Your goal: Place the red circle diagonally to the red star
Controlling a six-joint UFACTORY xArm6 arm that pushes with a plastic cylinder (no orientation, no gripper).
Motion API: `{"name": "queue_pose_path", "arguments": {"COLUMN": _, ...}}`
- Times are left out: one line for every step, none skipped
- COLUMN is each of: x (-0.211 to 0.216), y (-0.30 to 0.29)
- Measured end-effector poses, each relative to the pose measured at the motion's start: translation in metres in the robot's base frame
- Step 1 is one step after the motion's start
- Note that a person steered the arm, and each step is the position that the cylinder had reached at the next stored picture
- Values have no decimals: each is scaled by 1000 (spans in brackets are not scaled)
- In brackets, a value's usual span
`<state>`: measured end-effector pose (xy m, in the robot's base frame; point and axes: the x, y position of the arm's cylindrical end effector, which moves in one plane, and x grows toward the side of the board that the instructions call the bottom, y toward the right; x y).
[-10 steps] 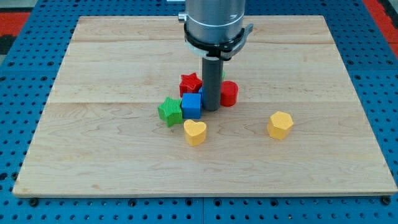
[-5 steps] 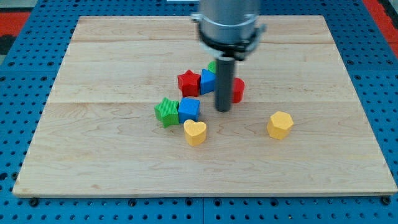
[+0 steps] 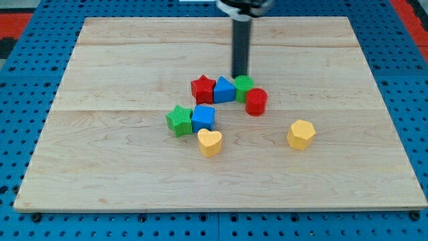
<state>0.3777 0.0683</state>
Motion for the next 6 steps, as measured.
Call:
{"name": "queue_pose_path", "arguments": {"x": 45, "y": 59}}
{"name": "queue_pose_path", "arguments": {"x": 52, "y": 102}}
{"name": "queue_pose_path", "arguments": {"x": 92, "y": 97}}
{"name": "queue_pose_path", "arguments": {"x": 100, "y": 49}}
{"name": "queue_pose_path", "arguments": {"x": 92, "y": 0}}
{"name": "queue_pose_path", "arguments": {"x": 86, "y": -24}}
